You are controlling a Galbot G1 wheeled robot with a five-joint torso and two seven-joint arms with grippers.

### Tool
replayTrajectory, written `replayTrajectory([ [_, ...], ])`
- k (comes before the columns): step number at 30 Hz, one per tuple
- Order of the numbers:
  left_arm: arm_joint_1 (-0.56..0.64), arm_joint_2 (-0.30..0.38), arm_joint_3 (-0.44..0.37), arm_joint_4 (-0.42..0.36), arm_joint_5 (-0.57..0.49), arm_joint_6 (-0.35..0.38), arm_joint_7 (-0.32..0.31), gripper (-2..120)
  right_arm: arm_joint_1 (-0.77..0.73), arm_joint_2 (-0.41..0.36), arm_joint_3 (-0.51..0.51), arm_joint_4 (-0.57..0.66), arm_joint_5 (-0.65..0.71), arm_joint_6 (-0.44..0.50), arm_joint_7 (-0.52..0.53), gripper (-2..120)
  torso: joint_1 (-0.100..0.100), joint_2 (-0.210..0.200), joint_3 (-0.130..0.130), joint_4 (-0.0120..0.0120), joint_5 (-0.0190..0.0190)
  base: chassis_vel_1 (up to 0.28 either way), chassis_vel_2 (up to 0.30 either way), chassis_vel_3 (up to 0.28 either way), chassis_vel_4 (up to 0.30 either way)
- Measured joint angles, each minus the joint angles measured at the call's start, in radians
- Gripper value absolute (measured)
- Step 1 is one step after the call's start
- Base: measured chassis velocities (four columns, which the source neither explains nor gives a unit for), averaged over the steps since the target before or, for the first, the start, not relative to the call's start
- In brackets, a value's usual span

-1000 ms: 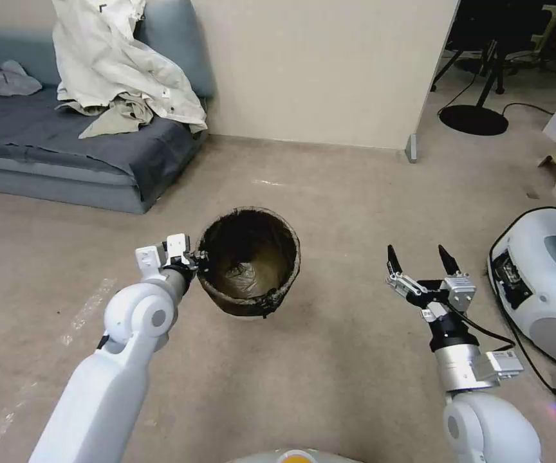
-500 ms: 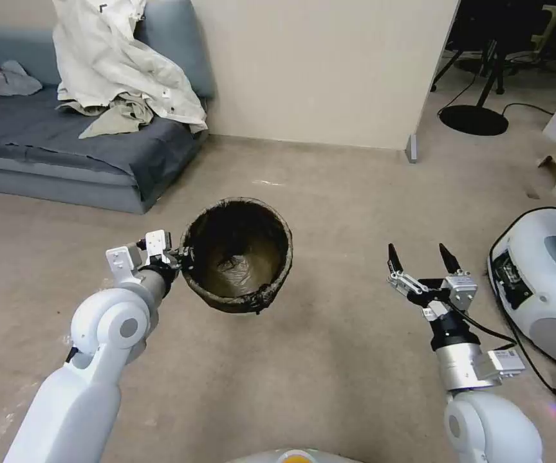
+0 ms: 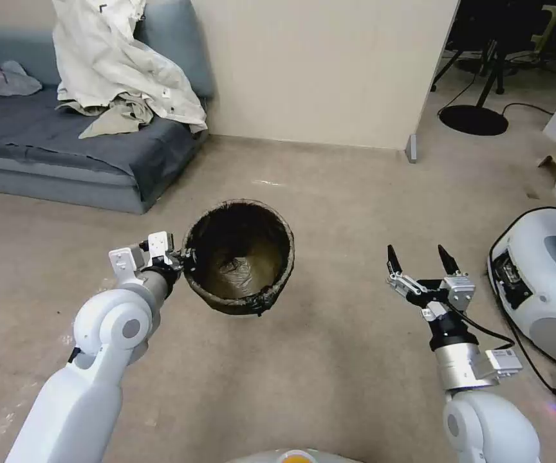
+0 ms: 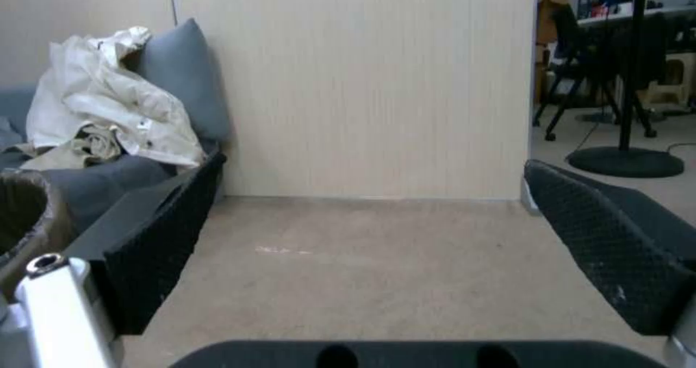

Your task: Pick up the trash can from the floor.

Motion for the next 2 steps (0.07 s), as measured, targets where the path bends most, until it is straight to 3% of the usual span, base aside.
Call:
replayTrajectory([
  [2,0.000,0.000,0.000,0.001,0.000,0.000,0.001,3,0.000,0.000,0.000,0.000,0.000,0.000,0.000,100,0.000,0.000,0.000,0.0001,0.0000,0.000,0.000,0.000,0.000],
])
